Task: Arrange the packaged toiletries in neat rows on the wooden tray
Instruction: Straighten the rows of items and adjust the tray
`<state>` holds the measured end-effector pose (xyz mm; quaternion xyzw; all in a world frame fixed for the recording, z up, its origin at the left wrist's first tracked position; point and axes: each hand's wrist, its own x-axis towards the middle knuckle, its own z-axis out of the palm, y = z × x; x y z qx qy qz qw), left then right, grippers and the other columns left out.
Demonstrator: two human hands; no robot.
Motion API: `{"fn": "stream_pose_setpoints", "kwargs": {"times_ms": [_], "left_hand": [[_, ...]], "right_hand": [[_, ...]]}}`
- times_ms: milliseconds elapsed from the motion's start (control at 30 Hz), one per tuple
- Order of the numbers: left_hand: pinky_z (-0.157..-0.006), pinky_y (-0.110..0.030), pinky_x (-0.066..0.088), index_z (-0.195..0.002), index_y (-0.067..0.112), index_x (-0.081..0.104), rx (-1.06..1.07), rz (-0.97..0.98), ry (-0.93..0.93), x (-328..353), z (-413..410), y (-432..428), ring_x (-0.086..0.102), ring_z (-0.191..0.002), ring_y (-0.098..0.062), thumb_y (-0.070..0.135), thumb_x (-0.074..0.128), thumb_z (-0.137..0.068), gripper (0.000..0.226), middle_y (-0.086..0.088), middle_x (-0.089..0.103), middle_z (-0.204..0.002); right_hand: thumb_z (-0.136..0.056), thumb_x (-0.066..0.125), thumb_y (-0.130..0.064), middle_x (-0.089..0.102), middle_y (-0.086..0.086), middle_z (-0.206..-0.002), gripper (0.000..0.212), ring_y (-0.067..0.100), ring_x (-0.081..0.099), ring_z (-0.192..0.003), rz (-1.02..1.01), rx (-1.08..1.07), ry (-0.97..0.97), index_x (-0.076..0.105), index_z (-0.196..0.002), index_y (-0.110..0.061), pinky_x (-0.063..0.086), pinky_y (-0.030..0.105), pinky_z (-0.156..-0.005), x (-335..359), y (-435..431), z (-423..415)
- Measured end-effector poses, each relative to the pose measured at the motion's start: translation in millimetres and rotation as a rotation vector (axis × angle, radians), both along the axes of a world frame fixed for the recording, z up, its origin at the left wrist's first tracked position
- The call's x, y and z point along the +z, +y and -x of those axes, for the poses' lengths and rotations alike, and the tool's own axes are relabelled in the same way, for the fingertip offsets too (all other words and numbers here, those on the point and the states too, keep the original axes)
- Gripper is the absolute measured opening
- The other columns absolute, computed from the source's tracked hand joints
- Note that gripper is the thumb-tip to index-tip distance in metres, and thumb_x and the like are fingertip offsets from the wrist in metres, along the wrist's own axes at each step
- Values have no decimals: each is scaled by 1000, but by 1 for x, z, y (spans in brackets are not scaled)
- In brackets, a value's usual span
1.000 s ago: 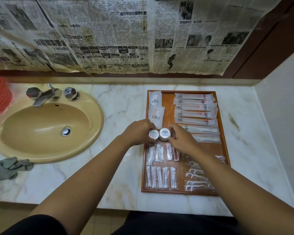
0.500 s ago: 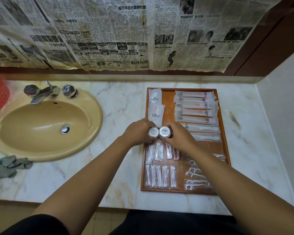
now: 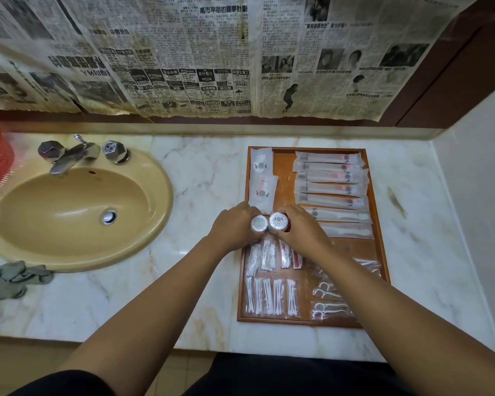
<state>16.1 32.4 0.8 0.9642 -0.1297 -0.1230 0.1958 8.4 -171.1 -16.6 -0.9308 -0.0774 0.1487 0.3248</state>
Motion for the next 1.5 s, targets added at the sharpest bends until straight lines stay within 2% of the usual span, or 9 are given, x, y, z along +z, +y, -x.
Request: {"fn": "stream_pose_setpoints", "kwargs": {"times_ms": [167, 367, 433, 567, 667, 867, 1067, 1300, 1500], "left_hand": [[-79, -32, 52, -128, 28, 63, 58, 73, 39, 5, 0, 7, 63, -97, -16, 68, 67, -79, 63, 6, 64, -117], [-85, -33, 51, -133, 25, 64, 130, 154, -70, -3, -32, 19, 61, -106, -20, 35, 55, -102, 34, 0, 64, -118], [-88, -39, 52, -135, 24, 63, 20, 50, -147, -10, -48, 21, 59, -109, -28, 27, 60, -99, 36, -6, 62, -129], [-81, -44, 53, -132, 23, 67, -285, -109, -293, -24, -77, 24, 60, -101, -36, 19, 69, -91, 41, -11, 61, -139], [-92, -46, 48, -138, 29, 61, -445, -197, -343, -30, -89, 28, 56, -113, -36, 24, 64, -93, 45, -8, 55, -148], [-108, -57, 35, -138, 35, 59, -469, -292, -329, -34, -90, 37, 54, -120, -35, 32, 57, -98, 40, -3, 55, -145], [-114, -59, 29, -146, 32, 50, -412, -239, -336, -42, -84, 37, 47, -134, -35, 40, 37, -102, 46, -7, 50, -150], [-119, -59, 21, -144, 39, 52, -474, -268, -240, -45, -86, 39, 39, -142, -32, 40, 31, -104, 45, -6, 46, -153], [-105, -52, 43, -134, 19, 64, -340, -20, -283, -42, -78, 34, 50, -132, -38, 30, 40, -103, 41, -19, 53, -143]], "right_hand": [[-86, 72, -39, 57, -12, -121, 46, 10, 57, -103, -43, -62, 81, 53, -127, -35, 53, 33, -86, 10, -4, -6], [-101, 59, -22, 59, -2, -130, 36, 9, 58, -100, -87, -162, 35, 57, -137, -22, 46, 24, -86, 21, -3, -56], [-102, 57, -20, 56, -1, -133, 37, 13, 59, -109, -47, -104, -10, 57, -139, -24, 49, 28, -94, 21, 1, -84], [-102, 52, -11, 44, 3, -153, 45, 22, 44, -137, 103, 107, -55, 55, -145, -23, 34, 31, -111, 13, 14, -140], [-100, 50, -2, 34, 4, -162, 51, 29, 33, -146, 231, 293, -72, 55, -145, -25, 29, 37, -119, 4, 24, -169], [-102, 48, -3, 34, -2, -163, 54, 27, 26, -148, 456, 486, -91, 54, -146, -33, 27, 38, -117, 1, 34, -189], [-100, 55, -8, 42, -1, -158, 45, 26, 35, -138, 342, 422, -163, 63, -138, -31, 36, 41, -112, 2, 30, -188], [-102, 54, -13, 50, 1, -152, 37, 26, 39, -137, 314, 391, -147, 67, -134, -24, 30, 32, -110, 0, 33, -184], [-99, 55, -9, 52, -1, -151, 38, 28, 41, -135, 208, 288, -159, 68, -132, -24, 34, 38, -111, -1, 32, -173]]}}
